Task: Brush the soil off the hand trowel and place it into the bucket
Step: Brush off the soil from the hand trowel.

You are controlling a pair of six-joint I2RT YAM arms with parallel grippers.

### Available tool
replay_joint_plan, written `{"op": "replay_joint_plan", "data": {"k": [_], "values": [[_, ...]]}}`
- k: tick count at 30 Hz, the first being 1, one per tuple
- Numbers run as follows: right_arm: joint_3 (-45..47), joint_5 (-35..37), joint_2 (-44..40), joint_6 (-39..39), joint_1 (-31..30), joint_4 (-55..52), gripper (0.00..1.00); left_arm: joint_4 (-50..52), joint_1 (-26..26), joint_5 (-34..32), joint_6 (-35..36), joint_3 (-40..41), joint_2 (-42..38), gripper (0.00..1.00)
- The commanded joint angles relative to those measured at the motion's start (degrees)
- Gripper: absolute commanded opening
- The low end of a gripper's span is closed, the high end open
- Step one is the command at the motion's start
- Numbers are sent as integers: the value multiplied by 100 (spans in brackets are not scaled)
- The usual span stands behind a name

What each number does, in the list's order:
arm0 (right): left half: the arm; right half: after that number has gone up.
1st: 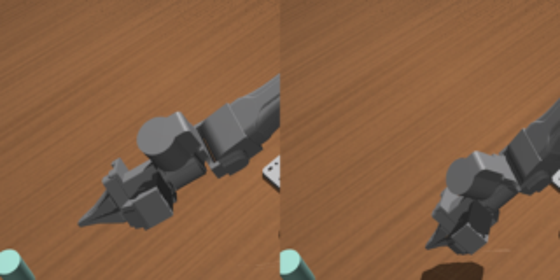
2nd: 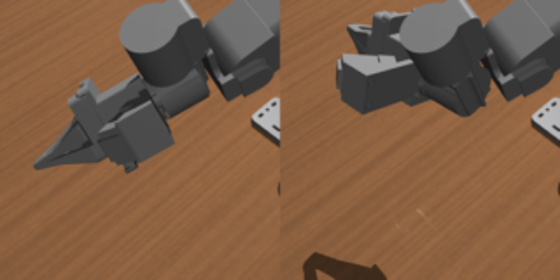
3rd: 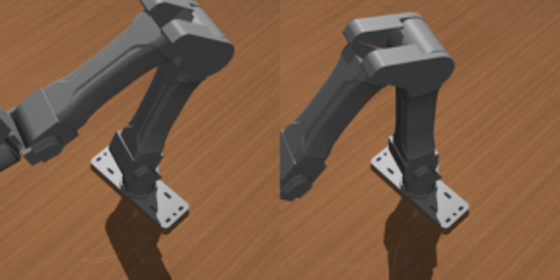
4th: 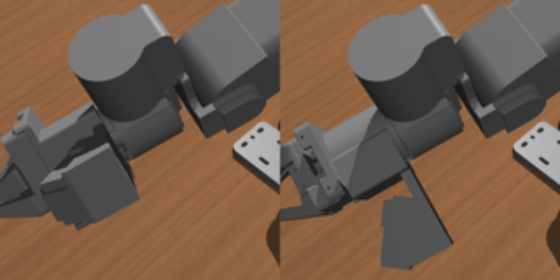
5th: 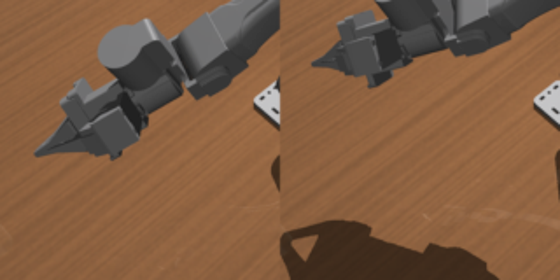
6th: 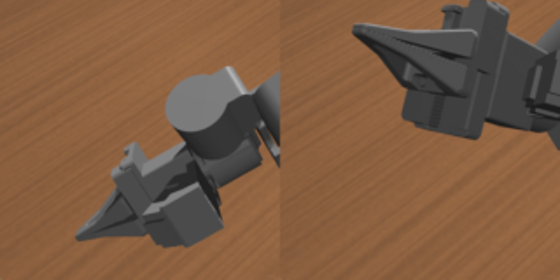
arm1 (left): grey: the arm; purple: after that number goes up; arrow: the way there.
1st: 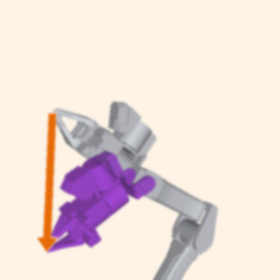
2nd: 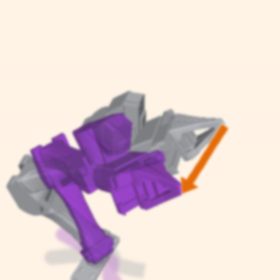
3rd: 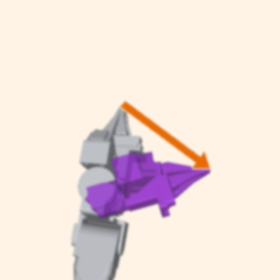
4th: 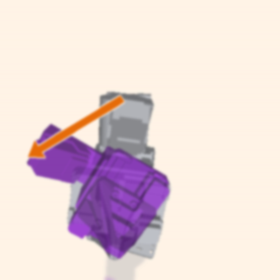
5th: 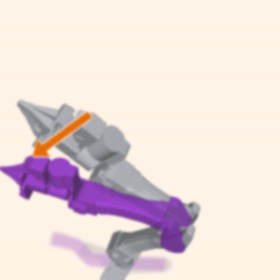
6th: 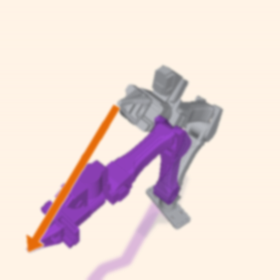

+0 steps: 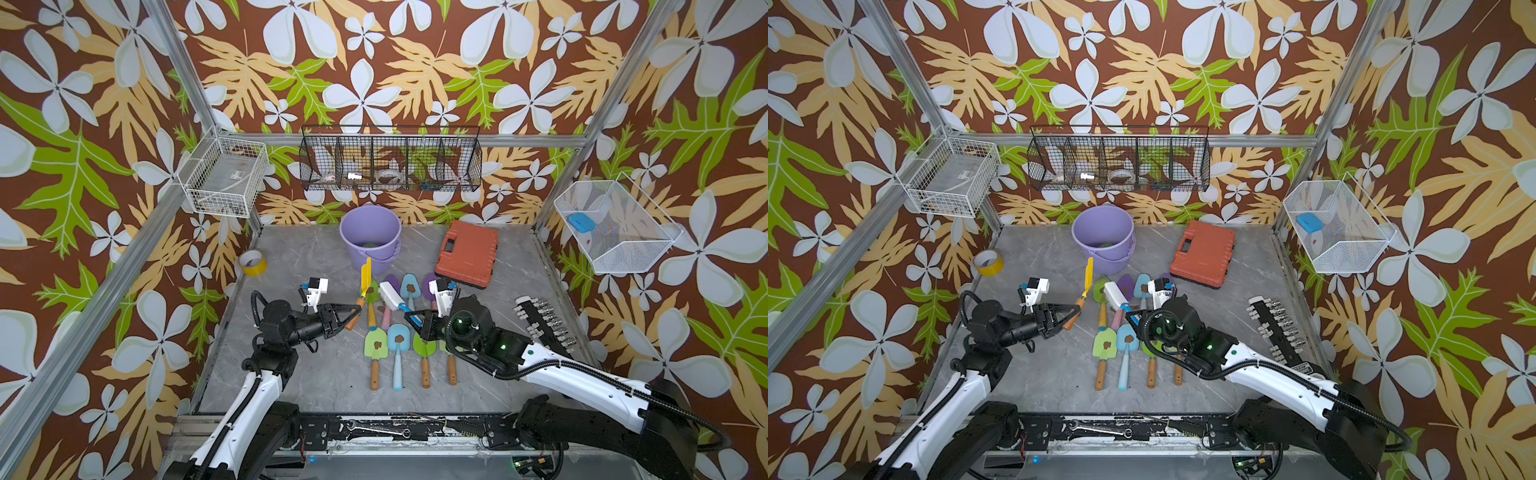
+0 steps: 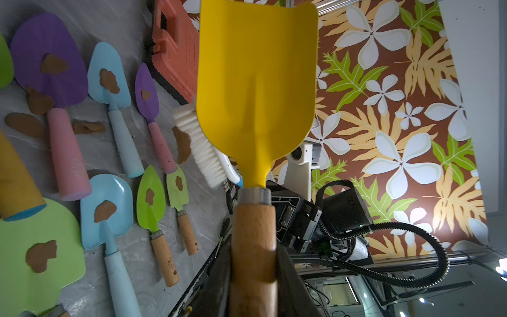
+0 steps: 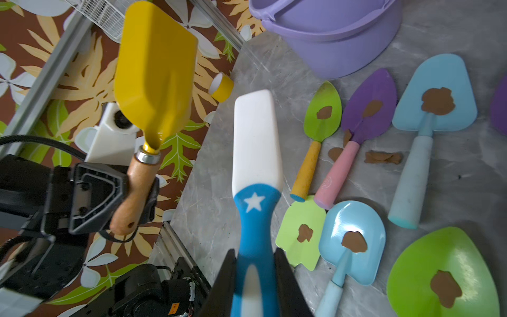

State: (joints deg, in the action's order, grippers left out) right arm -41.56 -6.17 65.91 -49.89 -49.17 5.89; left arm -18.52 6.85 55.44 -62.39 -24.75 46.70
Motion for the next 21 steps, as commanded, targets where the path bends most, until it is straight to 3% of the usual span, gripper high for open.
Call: {"op": "replay_joint_plan", "data": {"k": [1, 6, 12, 21], "values": [[-239, 316, 191, 249, -5, 65, 0, 2230, 0, -549, 1719, -486, -96, 0], [-471, 68, 474, 175, -5, 398, 0, 3508, 201, -1449, 2408, -763, -138, 0], [-752, -52, 646, 148, -7, 564, 0, 3704, 713, -2096, 2477, -655, -136, 0], [-814, -360, 632, 172, -20, 673, 0, 3978, 739, -2436, 2573, -705, -20, 0]]}}
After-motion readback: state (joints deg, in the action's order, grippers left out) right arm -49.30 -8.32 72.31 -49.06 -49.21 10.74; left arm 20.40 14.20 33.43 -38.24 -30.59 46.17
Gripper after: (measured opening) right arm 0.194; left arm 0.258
